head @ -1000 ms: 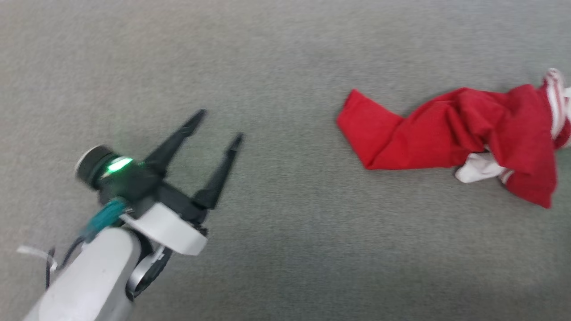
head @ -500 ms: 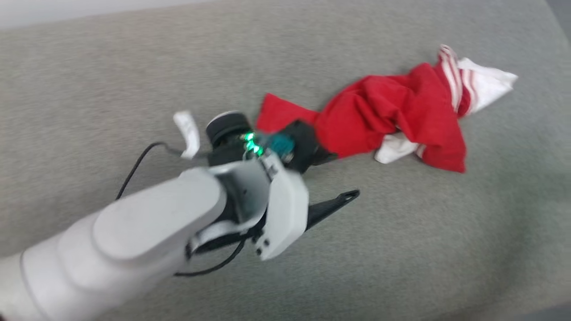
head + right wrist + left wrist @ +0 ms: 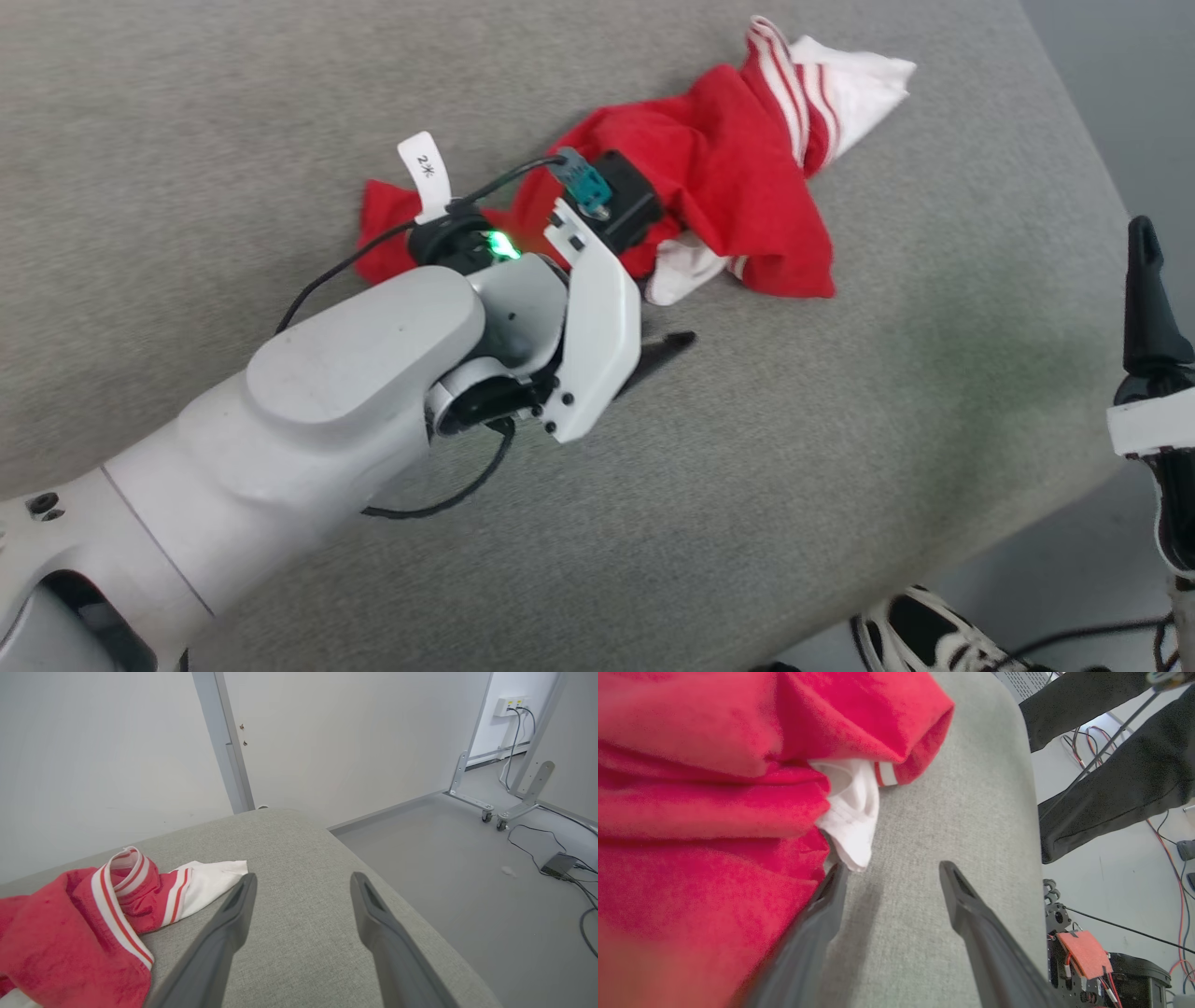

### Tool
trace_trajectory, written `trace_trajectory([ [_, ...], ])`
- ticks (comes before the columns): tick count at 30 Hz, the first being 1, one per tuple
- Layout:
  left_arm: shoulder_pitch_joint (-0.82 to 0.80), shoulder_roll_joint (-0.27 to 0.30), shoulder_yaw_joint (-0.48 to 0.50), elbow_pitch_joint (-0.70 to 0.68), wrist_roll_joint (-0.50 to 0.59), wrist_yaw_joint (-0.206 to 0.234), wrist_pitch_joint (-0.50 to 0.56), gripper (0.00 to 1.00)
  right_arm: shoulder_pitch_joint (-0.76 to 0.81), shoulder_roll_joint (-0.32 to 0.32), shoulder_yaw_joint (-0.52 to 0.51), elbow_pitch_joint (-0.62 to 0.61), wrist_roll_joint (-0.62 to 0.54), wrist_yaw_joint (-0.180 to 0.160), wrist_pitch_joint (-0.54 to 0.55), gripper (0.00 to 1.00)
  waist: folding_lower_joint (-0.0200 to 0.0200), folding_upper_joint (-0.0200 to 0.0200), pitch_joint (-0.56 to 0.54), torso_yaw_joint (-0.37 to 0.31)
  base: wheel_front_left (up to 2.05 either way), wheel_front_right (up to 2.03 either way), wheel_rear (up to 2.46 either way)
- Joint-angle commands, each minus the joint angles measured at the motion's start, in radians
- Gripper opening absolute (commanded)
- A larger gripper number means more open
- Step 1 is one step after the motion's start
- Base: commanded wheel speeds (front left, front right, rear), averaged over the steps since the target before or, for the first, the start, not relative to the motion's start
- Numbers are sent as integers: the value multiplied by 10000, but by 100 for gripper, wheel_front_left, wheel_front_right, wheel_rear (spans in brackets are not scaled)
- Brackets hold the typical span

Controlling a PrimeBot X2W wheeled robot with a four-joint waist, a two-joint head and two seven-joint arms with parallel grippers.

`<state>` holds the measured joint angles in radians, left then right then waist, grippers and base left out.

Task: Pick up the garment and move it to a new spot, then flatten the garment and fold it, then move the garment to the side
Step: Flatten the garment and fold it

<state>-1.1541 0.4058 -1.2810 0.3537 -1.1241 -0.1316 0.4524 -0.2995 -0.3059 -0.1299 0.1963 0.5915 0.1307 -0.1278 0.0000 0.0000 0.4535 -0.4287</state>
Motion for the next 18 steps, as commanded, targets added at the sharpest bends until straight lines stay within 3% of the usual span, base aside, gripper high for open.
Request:
trace_trajectory([
  [1, -79, -18, 11, 205, 81, 22, -14, 100, -209, 76, 81, 22, 87, 2, -116, 100, 0, 0, 273, -366, 0, 0, 0],
  [10, -375, -453, 5, 1852, -6, 22, -427, 100, -281, 156, 555, 425, 219, 2, -437, 100, 0, 0, 362, -797, 0, 0, 0],
  [11, -403, -498, 3, 1934, 30, 22, -389, 93, -297, 150, 591, 455, 235, 2, -456, 100, 0, 0, 378, -808, 0, 0, 0],
  [12, -432, -542, 4, 2011, 33, 22, -393, 75, -317, 152, 631, 482, 249, 2, -489, 100, 0, 0, 393, -817, 0, 0, 0],
  [15, -467, -710, 2, 2150, -229, 22, -371, 0, -338, 124, 720, 541, 277, 2, -530, 100, 0, 0, 381, -832, 0, 0, 0],
  [18, -451, -759, 4, 2166, -253, 22, -258, 0, -375, 92, 766, 597, 291, 2, -568, 100, 0, 0, 348, -809, 0, 0, 0],
])
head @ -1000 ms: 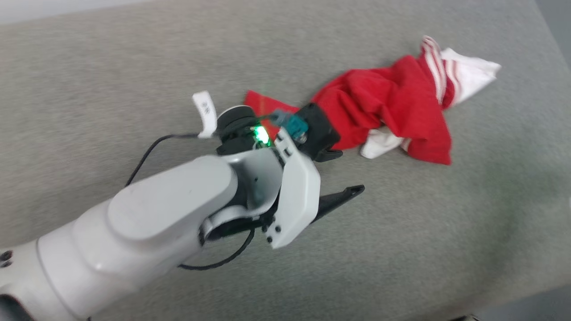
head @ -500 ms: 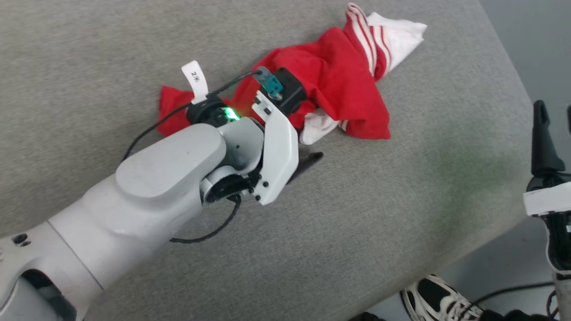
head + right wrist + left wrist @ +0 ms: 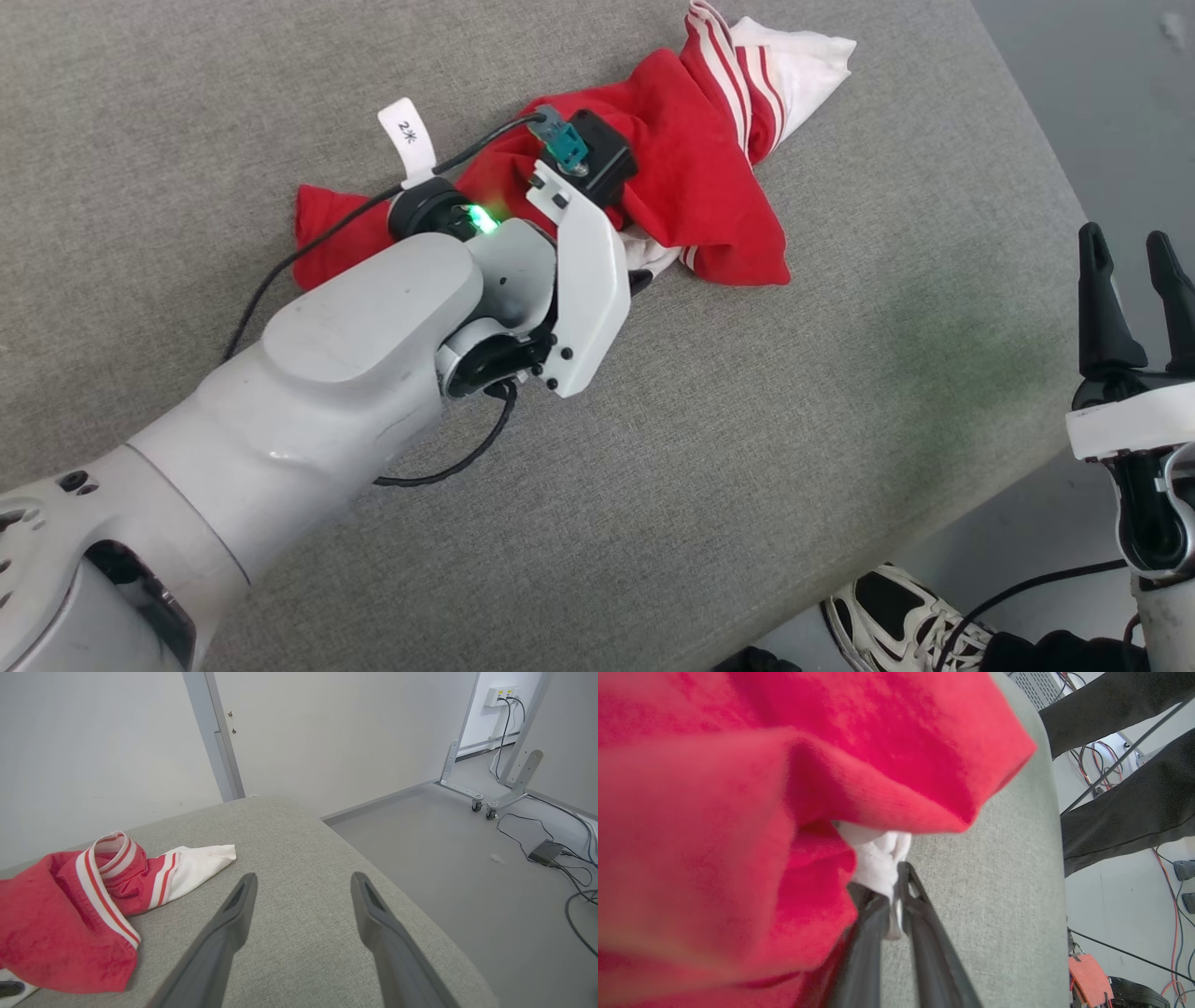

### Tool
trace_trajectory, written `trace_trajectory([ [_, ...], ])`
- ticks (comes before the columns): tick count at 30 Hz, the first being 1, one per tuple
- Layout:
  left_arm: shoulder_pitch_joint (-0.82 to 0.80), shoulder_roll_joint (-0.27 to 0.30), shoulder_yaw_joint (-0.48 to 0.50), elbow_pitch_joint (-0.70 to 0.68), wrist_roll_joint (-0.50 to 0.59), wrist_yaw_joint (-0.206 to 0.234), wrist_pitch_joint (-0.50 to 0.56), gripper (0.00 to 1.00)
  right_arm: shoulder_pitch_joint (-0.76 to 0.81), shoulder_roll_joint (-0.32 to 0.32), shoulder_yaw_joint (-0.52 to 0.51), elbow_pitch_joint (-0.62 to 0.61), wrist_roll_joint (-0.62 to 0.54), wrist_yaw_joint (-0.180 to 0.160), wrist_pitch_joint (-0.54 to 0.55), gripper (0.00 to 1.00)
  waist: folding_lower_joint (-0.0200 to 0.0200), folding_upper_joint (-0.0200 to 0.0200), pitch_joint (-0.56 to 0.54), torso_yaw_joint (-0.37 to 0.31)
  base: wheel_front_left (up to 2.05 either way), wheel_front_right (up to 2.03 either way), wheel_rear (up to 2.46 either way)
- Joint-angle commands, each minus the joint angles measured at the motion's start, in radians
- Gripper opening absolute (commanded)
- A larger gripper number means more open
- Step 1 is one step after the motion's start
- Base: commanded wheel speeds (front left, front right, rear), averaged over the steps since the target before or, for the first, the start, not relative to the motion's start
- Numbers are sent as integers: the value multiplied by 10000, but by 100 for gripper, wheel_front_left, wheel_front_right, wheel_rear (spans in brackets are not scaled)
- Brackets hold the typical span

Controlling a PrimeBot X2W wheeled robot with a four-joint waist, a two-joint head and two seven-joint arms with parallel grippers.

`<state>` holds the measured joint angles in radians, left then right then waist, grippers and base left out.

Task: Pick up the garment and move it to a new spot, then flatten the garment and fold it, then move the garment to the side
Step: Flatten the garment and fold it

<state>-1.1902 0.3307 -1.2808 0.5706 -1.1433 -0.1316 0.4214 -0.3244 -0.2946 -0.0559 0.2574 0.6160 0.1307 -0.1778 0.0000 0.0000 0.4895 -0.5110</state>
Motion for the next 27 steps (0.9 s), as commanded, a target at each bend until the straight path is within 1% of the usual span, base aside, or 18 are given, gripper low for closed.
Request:
trace_trajectory([
  [1, -81, 4, 2, -28, 17, 22, 78, 0, -138, -30, 58, -1, 43, 2, -76, 100, 0, 0, -20, 31, 0, 0, 0],
  [4, -72, -7, 3, -118, -100, 22, 35, 0, -147, -39, 74, 11, 44, 2, -83, 100, 0, 0, -34, 122, 0, 0, 0],
  [9, -324, -56, 12, -476, -599, 22, -300, 0, -128, -138, -49, 5, 34, 2, -67, 100, 0, 0, -99, 433, 0, 0, 0],
  [11, -418, -38, 29, -844, -975, 22, -553, 0, -53, -193, -153, -29, -12, 2, -17, 100, 0, 0, -204, 683, 0, 0, 0],
  [15, -579, 182, 684, -1628, -2345, 22, -1086, 0, 97, -387, -401, -186, -149, 0, 198, 100, 0, 0, -528, 1356, 0, 0, 0],
  [18, -485, 584, 1230, -2084, -3263, 22, -1277, 0, 215, -489, -613, -436, -261, 2, 440, 100, 0, 0, -775, 1932, 0, 0, 0],
  [21, -182, 1185, 1782, -2277, -3953, 22, -1513, 0, 270, -577, -753, -692, -389, 2, 737, 100, 0, 0, -986, 2500, 0, 0, 0],
  [24, 280, 1852, 2230, -2060, -4494, 22, -1693, 0, 265, -645, -896, -948, -525, 2, 1035, 100, 0, 0, -1160, 3037, 0, 0, 0],
  [27, 900, 2496, 2479, -1367, -4927, 22, -1750, 0, 271, -643, -954, -1215, -661, 2, 1343, 100, 0, 0, -1275, 3452, 0, 0, 0],
])
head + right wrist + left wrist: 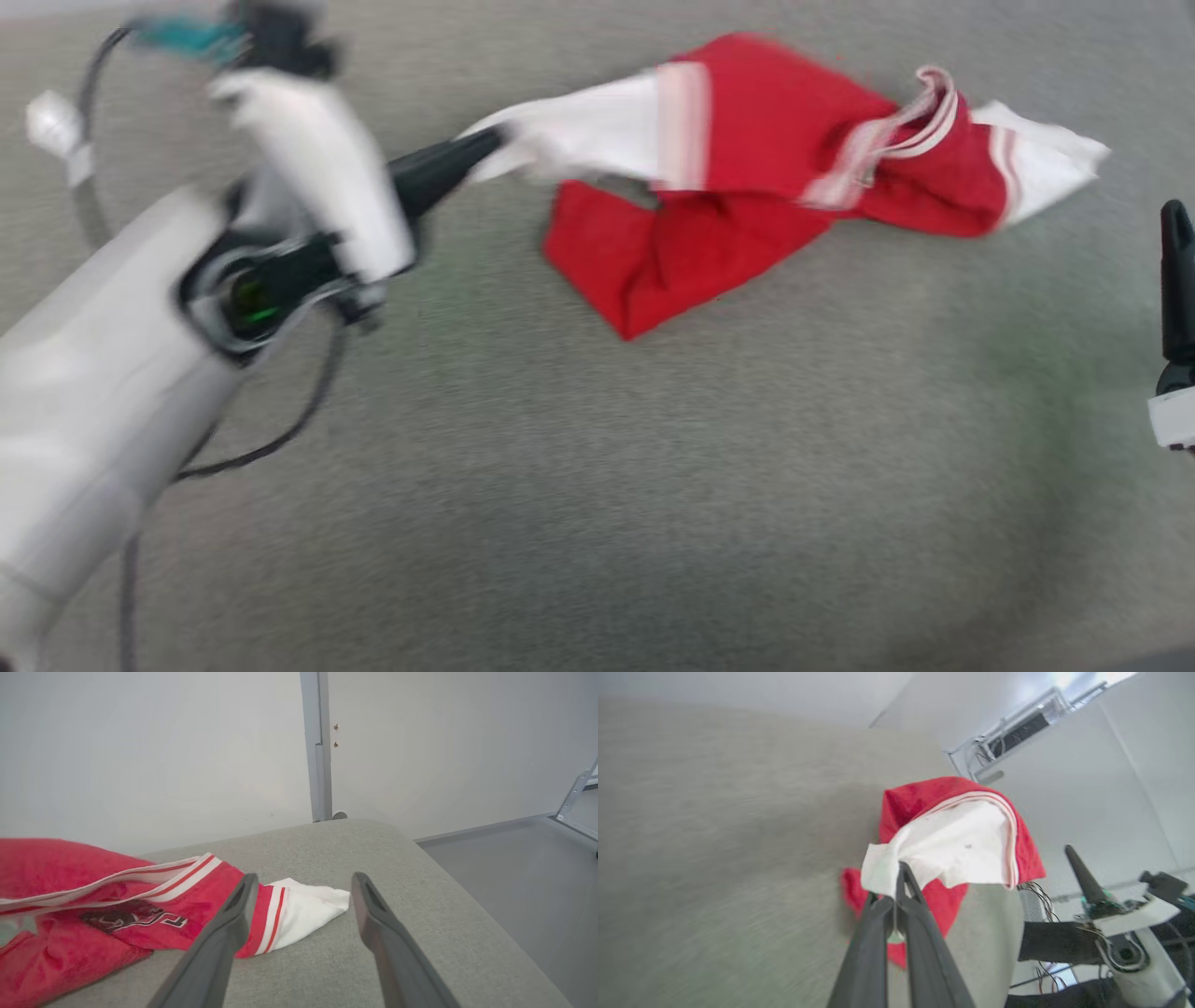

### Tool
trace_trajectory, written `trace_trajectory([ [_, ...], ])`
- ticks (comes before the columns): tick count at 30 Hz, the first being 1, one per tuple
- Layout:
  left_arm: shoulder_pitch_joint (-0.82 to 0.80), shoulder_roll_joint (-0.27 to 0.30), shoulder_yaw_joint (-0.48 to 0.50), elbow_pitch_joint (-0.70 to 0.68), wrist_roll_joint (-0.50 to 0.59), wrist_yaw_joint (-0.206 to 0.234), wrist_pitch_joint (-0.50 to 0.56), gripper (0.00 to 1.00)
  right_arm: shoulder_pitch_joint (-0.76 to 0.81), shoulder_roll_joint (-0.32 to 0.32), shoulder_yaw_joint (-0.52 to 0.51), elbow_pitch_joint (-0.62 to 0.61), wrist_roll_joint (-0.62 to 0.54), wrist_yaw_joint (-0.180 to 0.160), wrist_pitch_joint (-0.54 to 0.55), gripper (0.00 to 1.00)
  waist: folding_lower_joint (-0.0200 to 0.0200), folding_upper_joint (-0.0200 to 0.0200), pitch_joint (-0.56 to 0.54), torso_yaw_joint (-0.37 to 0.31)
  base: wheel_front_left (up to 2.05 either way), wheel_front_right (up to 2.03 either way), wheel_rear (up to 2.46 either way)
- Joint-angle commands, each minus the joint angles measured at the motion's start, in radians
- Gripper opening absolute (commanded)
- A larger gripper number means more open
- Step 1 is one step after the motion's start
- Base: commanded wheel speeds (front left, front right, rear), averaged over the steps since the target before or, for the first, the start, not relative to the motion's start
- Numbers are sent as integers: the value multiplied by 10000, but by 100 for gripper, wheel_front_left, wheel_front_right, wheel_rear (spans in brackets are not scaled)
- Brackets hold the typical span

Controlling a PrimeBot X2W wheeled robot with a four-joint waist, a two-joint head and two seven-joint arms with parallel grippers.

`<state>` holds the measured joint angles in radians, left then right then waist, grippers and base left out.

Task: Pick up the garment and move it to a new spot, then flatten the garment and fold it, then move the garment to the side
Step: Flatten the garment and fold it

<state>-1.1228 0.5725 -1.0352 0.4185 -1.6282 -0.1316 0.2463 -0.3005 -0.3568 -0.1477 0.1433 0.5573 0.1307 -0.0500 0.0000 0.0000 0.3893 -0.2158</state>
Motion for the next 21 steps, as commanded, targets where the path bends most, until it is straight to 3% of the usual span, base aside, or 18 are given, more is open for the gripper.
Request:
trace_trajectory([
  [1, 454, 228, 137, 503, -326, 22, -41, 0, 33, -23, -66, -148, -114, 2, 164, 100, 0, 0, -303, 624, 0, 0, 0],
  [7, 1391, 516, 727, 2807, -1652, 411, 173, 0, -86, -69, -159, -619, -301, 2, 692, 100, 0, 0, -328, 1161, 0, 0, 0],
  [11, 1343, 518, 840, 3840, -1720, 466, 150, 0, -140, -71, -199, -891, -407, 2, 986, 100, 0, 0, -259, 1328, 0, 0, 0],
  [21, 561, 633, 182, 5409, -98, 225, -922, 0, -194, 18, -99, -1244, -569, 2, 1357, 100, 0, 0, -92, 1354, 0, 0, 0],
])
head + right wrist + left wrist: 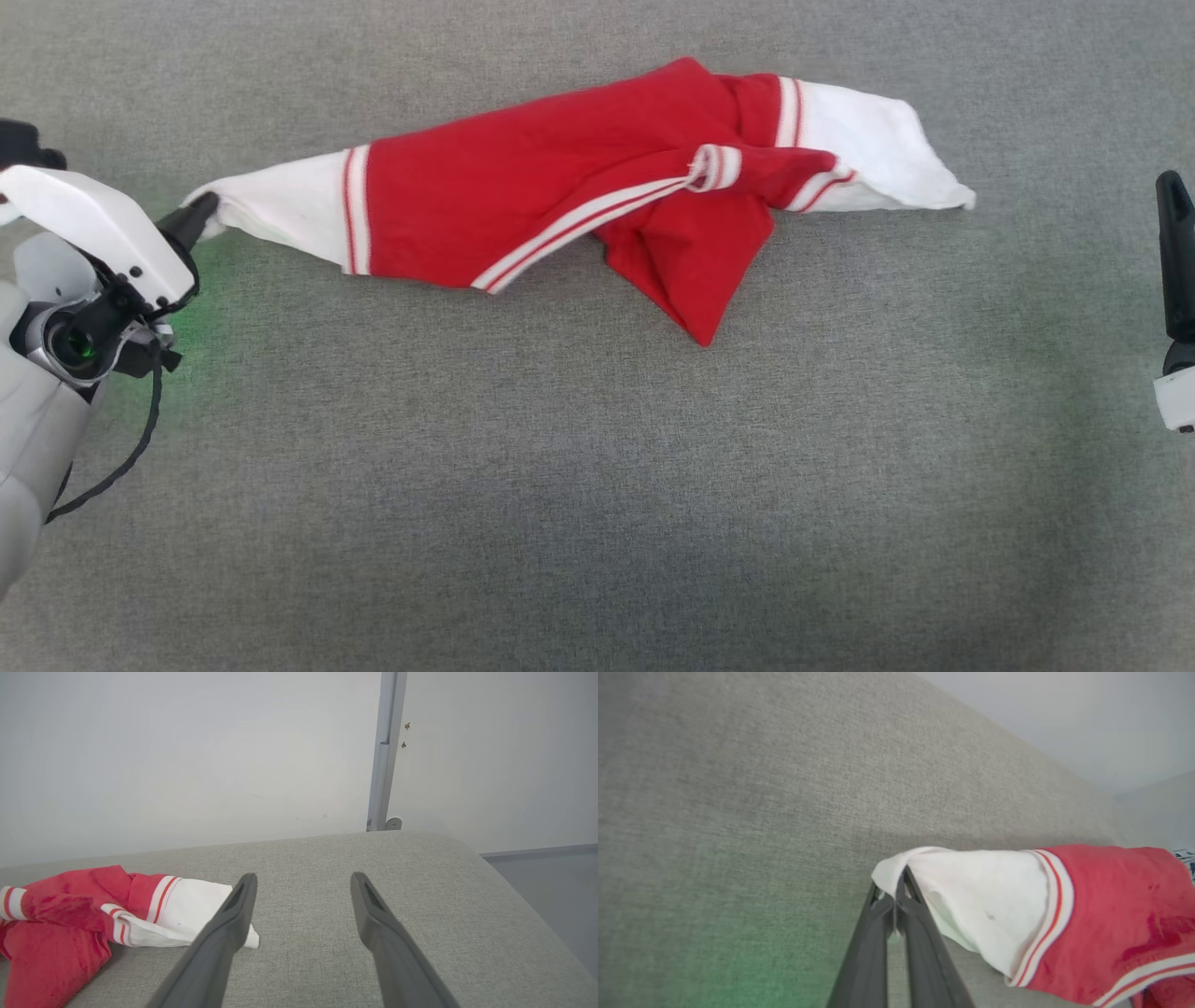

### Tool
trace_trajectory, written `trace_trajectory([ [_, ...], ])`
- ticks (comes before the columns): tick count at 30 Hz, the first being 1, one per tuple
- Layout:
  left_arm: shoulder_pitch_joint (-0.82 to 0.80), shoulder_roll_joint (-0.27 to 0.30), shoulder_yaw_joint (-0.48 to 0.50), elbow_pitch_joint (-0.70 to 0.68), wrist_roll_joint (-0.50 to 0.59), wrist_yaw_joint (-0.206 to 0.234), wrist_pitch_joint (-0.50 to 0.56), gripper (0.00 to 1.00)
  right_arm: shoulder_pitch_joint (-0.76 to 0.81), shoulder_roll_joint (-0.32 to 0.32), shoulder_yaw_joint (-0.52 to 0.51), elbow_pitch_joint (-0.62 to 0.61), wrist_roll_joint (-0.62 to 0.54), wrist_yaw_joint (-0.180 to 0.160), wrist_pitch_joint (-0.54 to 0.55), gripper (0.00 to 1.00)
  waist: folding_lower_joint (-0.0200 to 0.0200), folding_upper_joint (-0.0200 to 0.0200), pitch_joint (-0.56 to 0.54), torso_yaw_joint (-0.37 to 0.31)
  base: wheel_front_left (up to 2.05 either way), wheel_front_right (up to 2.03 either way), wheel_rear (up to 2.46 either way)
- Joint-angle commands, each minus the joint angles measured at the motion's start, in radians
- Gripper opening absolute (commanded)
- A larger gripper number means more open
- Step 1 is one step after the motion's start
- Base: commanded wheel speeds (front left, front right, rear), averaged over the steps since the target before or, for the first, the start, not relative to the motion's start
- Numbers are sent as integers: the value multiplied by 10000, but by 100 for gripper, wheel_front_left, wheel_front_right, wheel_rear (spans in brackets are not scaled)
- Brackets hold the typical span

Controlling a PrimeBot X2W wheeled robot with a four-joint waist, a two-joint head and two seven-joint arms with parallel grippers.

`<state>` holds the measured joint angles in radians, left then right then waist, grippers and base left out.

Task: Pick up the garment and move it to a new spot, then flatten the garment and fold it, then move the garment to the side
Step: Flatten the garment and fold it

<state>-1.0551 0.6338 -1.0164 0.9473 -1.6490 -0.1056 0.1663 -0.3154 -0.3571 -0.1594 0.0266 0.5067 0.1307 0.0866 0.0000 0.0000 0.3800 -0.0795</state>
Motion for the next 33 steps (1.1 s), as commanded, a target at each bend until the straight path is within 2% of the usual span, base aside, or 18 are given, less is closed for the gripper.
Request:
trace_trajectory([
  [1, -124, -35, -17, 249, 122, -66, -165, 0, -36, 28, 30, -81, -73, 2, 10, 100, 0, 0, -1, -13, 0, 0, 0],
  [2, -126, -81, -62, 356, 189, -83, -174, 0, -22, 33, 42, -82, -82, 2, 35, 100, 0, 0, -3, -19, 0, 0, 0],
  [3, -155, -92, -147, 432, 341, -99, -243, 10, -8, 37, 53, -78, -82, 2, 58, 100, 0, 0, -9, -21, 0, 0, 0],
  [4, -190, -87, -200, 518, 445, -139, -350, 32, 7, 36, 80, -77, -89, 2, 94, 100, 0, 0, -16, -21, 0, 0, 0],
  [5, -190, -87, -200, 518, 445, -139, -350, 32, 7, 36, 80, -77, -89, 2, 94, 100, 0, 0, -16, -21, 0, 0, 0],
  [6, -183, -118, -236, 591, 517, -167, -439, 48, 32, 33, 104, -74, -100, 2, 109, 100, 0, 0, -32, -16, 0, 0, 0],
  [8, -145, -131, -292, 620, 694, -198, -671, 100, 90, 7, 107, -74, -123, 2, 162, 100, 0, 0, -81, 12, 0, 0, 0],
  [12, 45, -44, -198, 338, 773, -252, -1244, 100, 250, -119, 185, -88, -204, 2, 338, 100, 0, 0, -253, 154, 0, 0, 0],
  [17, 451, 340, -306, -617, 1208, -263, -2321, 100, 430, -431, 565, -113, -442, 2, 656, 100, 0, 0, -508, 429, 0, 0, 0],
  [22, 1197, 475, -546, -1834, 1904, -264, -3820, 100, 618, -1083, 1297, -235, -649, 2, 1243, 100, 0, 0, -699, 804, 0, 0, 0],
  [25, 1689, 317, -479, -2299, 2390, -254, -4245, 100, 627, -1691, 1787, -394, -570, 2, 1695, 100, 0, 0, -757, 1061, 0, 0, 0],
  [28, 2122, 13, 512, -2856, 3231, 50, -4320, 100, 622, -2447, 2367, -550, -373, 2, 2188, 100, 0, 0, -768, 1343, 0, 0, 0],
  [33, 4295, -903, 3379, -4659, 5870, 803, -4325, 100, 404, -3730, 3092, -879, 194, 0, 2922, 100, 0, 0, -762, 1891, 0, 0, 0],
])
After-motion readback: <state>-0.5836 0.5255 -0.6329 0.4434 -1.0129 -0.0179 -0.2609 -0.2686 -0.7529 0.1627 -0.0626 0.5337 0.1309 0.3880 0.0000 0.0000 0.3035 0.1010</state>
